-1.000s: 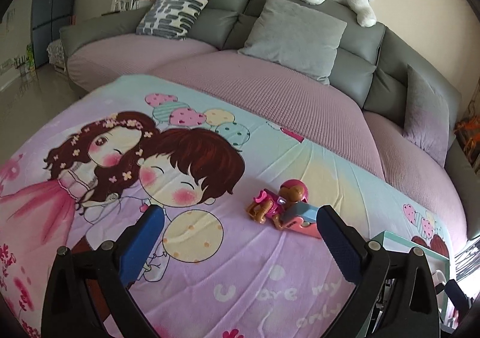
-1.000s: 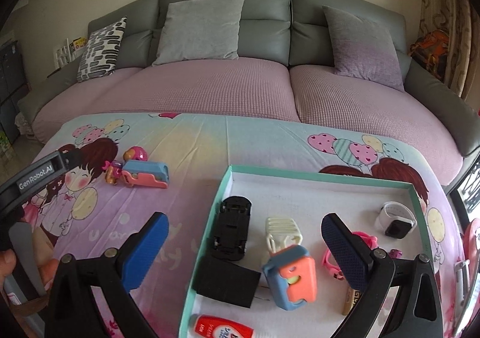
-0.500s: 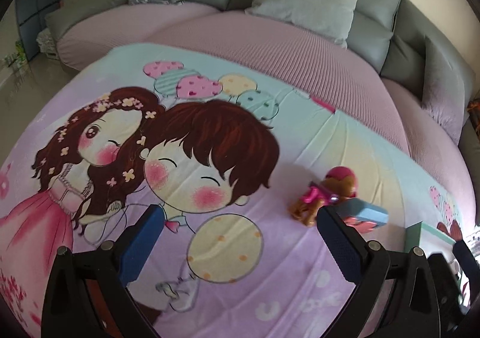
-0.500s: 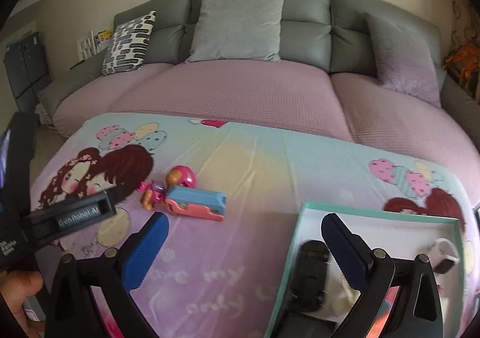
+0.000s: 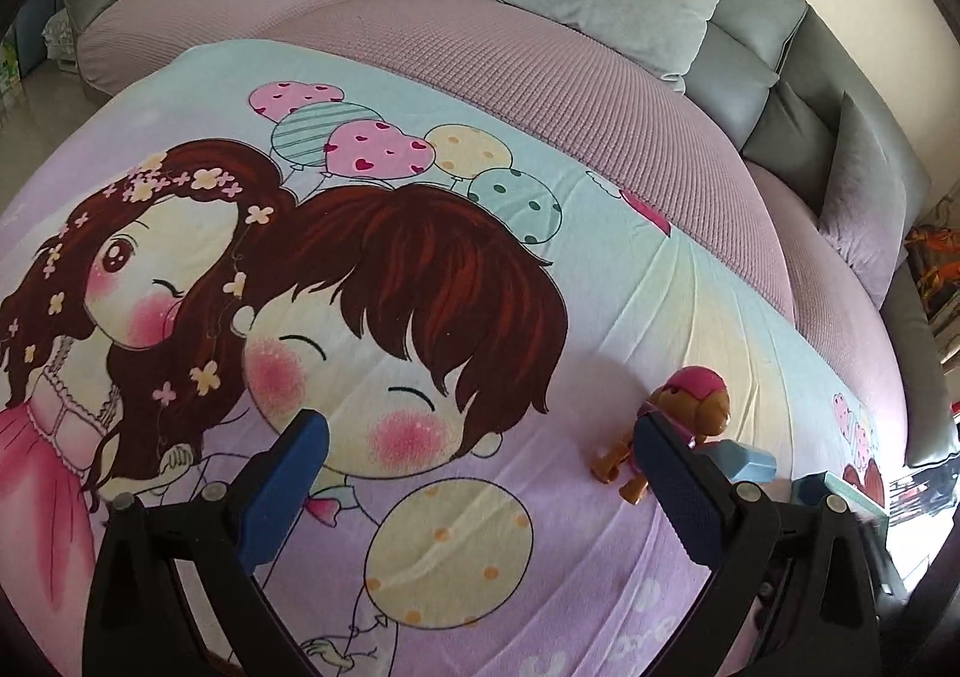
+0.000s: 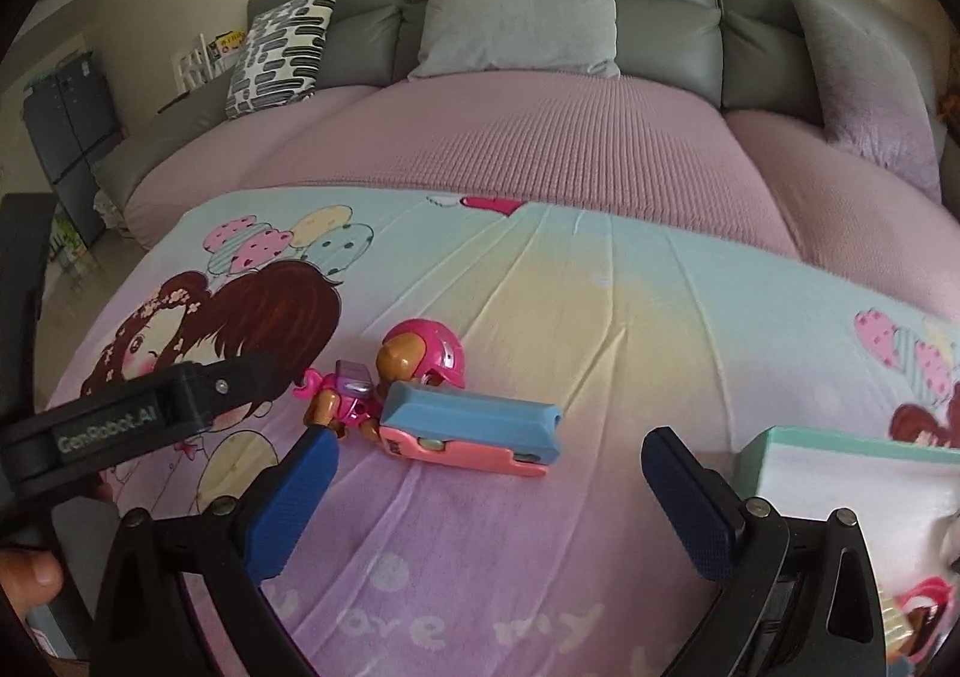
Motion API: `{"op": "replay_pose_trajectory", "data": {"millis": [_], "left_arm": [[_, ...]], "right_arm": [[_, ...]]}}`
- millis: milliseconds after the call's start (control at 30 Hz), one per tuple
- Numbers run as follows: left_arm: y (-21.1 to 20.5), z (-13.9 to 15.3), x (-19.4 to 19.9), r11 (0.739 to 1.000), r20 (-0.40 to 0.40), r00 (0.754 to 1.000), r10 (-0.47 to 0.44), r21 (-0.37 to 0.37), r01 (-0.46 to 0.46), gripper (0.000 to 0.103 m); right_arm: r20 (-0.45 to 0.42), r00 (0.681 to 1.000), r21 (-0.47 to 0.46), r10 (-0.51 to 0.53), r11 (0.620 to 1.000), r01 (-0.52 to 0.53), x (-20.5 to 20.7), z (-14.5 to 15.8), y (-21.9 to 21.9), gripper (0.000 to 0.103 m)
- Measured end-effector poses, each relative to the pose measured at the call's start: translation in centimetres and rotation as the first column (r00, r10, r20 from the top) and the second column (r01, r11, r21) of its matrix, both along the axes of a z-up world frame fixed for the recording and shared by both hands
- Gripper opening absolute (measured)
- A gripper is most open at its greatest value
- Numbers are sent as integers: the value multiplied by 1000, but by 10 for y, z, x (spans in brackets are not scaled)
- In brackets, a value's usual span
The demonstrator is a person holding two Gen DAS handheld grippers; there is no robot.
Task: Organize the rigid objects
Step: 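Grasp the pink-blue toy with the right tool while the left tool grasps the pink dog figure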
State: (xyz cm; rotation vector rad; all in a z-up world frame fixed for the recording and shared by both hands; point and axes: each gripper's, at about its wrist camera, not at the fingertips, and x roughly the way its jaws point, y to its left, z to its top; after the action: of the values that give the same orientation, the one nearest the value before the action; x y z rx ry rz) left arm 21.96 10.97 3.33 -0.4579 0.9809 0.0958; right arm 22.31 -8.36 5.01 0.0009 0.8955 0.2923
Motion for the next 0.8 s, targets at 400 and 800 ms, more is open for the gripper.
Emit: {"op": "replay_pose_trajectory", "data": {"millis": [400,800], "left_arm": [[-12,-5,13,992,18,998,-62,-106,63,101],[-43,-5,26,982,20,989,-145,-116,147,101]], "right_arm": [[-74,997,96,-23,995,30,14,-19,0,75],[-86,995,131,-47,990,58,8,-18,-13,73]]}}
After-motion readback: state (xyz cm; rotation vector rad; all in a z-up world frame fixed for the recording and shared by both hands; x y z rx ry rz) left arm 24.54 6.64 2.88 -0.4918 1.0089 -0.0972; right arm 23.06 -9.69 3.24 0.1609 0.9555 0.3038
